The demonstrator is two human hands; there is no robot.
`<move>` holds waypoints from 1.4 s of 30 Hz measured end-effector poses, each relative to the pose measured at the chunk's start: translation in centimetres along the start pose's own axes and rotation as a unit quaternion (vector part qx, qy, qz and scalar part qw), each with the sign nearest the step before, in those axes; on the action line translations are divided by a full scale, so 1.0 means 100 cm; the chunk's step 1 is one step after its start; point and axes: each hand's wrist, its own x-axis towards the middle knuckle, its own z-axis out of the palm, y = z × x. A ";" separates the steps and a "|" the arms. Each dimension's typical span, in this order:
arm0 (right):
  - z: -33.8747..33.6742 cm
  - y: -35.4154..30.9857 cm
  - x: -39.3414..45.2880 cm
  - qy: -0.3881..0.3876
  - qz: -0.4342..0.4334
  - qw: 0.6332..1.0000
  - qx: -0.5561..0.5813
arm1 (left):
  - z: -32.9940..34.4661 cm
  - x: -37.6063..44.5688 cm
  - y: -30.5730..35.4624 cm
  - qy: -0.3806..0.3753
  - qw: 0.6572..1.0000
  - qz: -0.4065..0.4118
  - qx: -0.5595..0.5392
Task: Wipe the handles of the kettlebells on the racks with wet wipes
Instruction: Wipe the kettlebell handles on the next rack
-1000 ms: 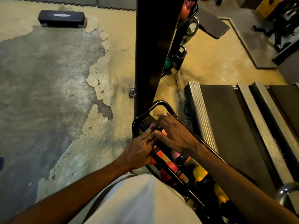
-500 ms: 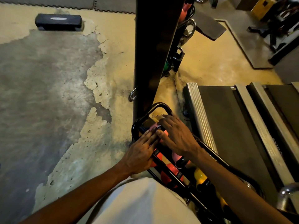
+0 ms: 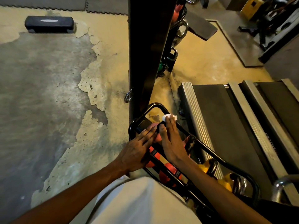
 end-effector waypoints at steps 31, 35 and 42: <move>-0.017 -0.027 0.019 0.110 0.276 0.755 0.585 | -0.014 0.006 -0.010 -0.047 0.998 0.031 0.011; -0.015 -0.022 0.016 0.064 0.302 0.757 0.576 | -0.014 0.004 -0.011 -0.042 0.999 0.027 0.015; -0.019 -0.017 0.017 0.022 0.315 0.760 0.568 | -0.011 0.004 -0.011 -0.034 0.999 0.022 0.012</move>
